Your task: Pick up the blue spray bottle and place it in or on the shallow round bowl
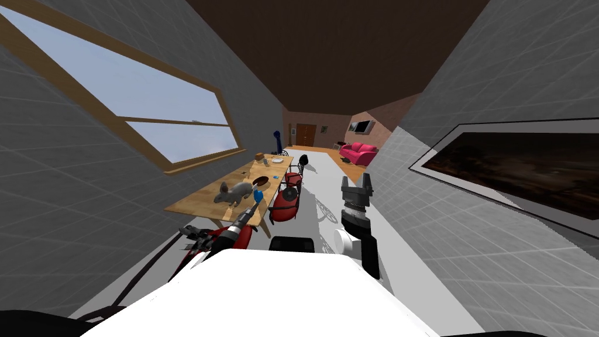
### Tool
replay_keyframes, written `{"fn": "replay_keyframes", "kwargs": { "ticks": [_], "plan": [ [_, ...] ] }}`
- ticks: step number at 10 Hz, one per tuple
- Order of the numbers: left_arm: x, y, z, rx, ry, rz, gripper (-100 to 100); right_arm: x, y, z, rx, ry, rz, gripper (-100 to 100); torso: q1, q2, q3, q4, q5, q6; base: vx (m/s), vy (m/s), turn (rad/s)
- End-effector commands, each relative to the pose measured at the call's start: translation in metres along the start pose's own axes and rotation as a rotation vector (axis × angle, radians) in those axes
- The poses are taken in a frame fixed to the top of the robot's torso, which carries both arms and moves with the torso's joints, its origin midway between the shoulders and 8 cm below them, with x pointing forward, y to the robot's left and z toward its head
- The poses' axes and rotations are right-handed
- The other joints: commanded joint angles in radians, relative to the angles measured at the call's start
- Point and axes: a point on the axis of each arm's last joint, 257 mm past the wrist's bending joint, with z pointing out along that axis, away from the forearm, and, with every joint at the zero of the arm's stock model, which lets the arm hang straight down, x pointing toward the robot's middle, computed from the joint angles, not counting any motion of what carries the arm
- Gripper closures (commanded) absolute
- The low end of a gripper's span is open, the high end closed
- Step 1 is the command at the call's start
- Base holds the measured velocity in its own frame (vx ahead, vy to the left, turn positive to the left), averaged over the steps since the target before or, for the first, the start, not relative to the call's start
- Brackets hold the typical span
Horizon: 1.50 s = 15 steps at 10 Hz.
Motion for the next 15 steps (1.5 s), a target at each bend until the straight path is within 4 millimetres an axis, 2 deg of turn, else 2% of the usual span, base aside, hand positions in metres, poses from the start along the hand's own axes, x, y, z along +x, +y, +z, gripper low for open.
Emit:
{"fn": "replay_keyframes", "kwargs": {
  "ticks": [1, 4, 5, 8, 15],
  "plan": [
    [0.007, 0.019, -0.001, -0.027, 0.038, 0.07, -100, 0.0, 0.0, 0.0, 0.0, 0.0, 0.0, 0, 0.0, 0.0, 0.0, 0.0, 0.0, 0.0, 0.044, 0.011, -0.034],
    [0.014, 0.044, 0.002, -0.058, 0.094, 0.202, -100, 0.0, 0.0, 0.0, 0.0, 0.0, 0.0, 0, 0.001, -0.001, 0.0, 0.0, 0.0, 0.0, 0.053, 0.028, -0.038],
    [0.014, 0.044, 0.002, -0.058, 0.094, 0.202, -100, 0.0, 0.0, 0.0, 0.0, 0.0, 0.0, 0, 0.001, -0.001, -0.001, 0.0, 0.0, 0.0, 0.042, 0.019, -0.013],
    [0.015, 0.064, 0.01, -0.078, 0.137, 0.33, -100, 0.0, 0.0, 0.0, 0.0, 0.0, 0.0, 0, 0.001, -0.001, 0.0, 0.0, 0.0, 0.0, 0.046, 0.023, -0.032],
    [0.007, 0.104, 0.028, -0.108, 0.218, 0.618, -100, 0.0, 0.0, 0.0, 0.0, 0.0, 0.0, 0, 0.001, -0.002, -0.001, 0.0, 0.0, 0.0, 0.06, 0.032, -0.034]
  ]
}}
